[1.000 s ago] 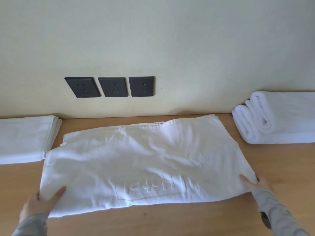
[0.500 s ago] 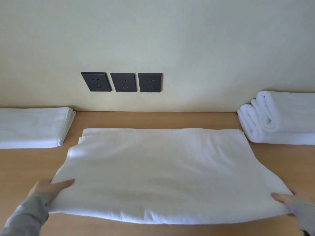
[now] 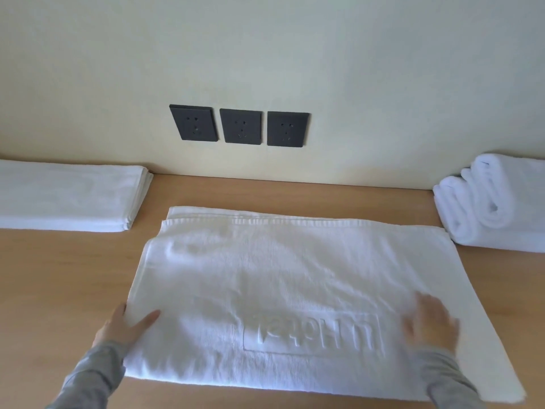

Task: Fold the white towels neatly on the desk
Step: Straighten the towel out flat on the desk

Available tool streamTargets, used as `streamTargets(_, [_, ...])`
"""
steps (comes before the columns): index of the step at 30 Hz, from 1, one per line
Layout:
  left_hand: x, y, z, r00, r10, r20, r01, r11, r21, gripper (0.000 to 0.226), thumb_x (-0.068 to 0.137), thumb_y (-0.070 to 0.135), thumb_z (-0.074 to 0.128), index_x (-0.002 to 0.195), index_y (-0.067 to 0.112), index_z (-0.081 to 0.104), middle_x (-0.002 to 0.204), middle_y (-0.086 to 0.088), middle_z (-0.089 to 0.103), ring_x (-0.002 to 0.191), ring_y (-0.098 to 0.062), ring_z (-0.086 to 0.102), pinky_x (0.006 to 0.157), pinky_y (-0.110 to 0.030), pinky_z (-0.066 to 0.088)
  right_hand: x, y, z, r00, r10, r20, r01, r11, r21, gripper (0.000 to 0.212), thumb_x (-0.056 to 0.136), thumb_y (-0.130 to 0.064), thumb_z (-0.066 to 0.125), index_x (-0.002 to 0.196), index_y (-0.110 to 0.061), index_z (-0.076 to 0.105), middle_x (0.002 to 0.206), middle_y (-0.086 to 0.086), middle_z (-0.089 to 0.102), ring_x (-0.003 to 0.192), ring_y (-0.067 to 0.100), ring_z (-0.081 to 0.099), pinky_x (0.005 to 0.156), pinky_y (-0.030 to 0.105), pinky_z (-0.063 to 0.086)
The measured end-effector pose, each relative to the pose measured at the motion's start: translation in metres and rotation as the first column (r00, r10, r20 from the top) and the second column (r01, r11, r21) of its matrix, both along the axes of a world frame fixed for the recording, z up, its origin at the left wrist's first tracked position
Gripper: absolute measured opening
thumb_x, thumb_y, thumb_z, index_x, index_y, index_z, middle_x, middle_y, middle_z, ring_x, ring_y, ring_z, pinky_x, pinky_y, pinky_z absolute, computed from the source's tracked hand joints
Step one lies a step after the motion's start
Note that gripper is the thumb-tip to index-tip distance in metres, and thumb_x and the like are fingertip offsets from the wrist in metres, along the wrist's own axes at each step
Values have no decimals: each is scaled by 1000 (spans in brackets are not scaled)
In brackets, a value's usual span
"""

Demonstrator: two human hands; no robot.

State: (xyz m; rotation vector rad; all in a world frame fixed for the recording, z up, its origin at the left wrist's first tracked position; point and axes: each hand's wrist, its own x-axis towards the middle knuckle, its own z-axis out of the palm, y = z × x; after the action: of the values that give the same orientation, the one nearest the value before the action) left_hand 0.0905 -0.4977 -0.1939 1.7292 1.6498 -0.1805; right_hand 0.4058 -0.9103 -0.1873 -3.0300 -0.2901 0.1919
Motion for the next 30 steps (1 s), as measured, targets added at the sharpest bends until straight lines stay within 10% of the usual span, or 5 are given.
streamTargets(12, [-1,8,-18,996,-25,-91,42,980,197,61,81,51,62,123,9,50,116,-20,49,105,-40,47,93,-49,40,-52,89,-41,908,396,-141,-412,903,-118,69,82,-53,-18,146,-28,-10,155,-3,-15,135,7,-34,114,38,-11])
streamTargets(15, [31,25,-16,997,-69,-18,71,975,211,64,83,43,63,130,3,45,122,-25,47,117,-41,40,103,-49,31,-53,91,-37,916,396,-66,-397,918,9,70,90,-53,-14,148,-25,12,155,-1,12,135,0,-33,110,34,-6])
streamTargets(22, [103,84,-13,964,72,255,-84,996,37,57,81,42,68,124,7,54,116,-17,60,101,-37,55,92,-42,44,-49,89,-49,917,353,-185,-374,923,-94,73,75,-57,-20,140,-26,-20,152,-8,-24,122,-1,-49,111,34,-18])
streamTargets(27, [117,104,-16,926,182,332,-195,981,8,55,72,29,78,119,9,56,112,-11,62,93,-27,57,84,-33,46,-54,106,-36,960,260,-106,-253,964,77,79,79,-52,3,146,-17,27,155,2,19,144,16,11,114,48,6])
streamTargets(30, [115,110,-17,914,150,376,-164,986,6,46,72,19,79,114,9,61,93,-4,63,77,-19,57,71,-26,45,-59,145,-20,967,242,84,-255,943,213,63,88,-44,27,113,0,65,119,21,62,111,40,59,92,65,39])
